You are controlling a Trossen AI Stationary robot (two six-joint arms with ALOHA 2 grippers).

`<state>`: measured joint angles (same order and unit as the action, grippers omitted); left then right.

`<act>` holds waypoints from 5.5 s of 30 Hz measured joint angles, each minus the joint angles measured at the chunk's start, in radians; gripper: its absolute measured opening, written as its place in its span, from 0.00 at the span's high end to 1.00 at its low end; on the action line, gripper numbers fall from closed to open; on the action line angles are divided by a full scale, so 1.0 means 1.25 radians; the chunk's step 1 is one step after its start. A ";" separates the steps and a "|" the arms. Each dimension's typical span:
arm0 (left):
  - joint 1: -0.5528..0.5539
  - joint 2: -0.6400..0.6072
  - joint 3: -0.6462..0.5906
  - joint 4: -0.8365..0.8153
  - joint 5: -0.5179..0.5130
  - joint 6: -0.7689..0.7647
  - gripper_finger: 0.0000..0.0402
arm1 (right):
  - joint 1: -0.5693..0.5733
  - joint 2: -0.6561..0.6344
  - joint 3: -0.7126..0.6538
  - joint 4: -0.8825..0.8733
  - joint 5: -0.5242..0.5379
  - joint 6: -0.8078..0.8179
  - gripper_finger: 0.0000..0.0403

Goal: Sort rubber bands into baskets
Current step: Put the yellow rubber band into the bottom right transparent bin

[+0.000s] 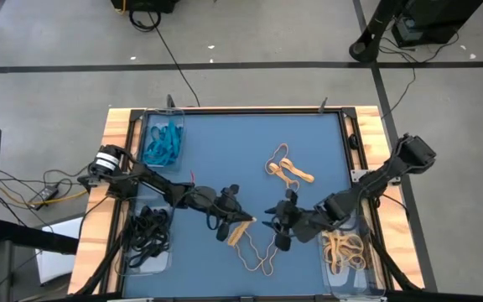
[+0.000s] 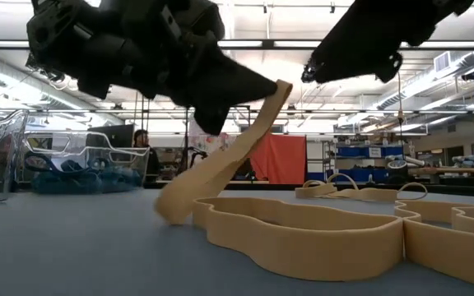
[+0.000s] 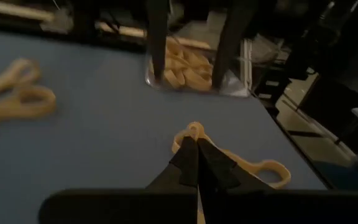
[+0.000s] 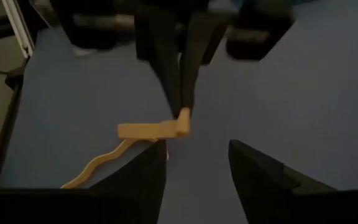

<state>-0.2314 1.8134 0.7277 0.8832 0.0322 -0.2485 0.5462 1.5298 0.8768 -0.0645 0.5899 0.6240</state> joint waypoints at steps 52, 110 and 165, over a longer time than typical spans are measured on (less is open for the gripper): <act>0.044 -0.180 0.000 -0.361 -0.180 0.055 0.98 | -0.192 0.019 -0.091 0.042 -0.057 0.021 0.72; -0.250 -0.339 -0.012 -0.642 -0.421 -0.115 0.98 | -0.164 -0.249 0.018 -0.515 -0.251 0.075 0.98; -0.120 -0.070 -0.012 -0.318 -0.323 -0.002 0.68 | 0.331 -0.346 -0.094 -0.604 -0.656 0.761 0.88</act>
<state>-0.3817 1.7261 0.7124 0.4859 -0.3714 -0.2512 0.9605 1.0971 0.7589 -0.8193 -0.2297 1.5748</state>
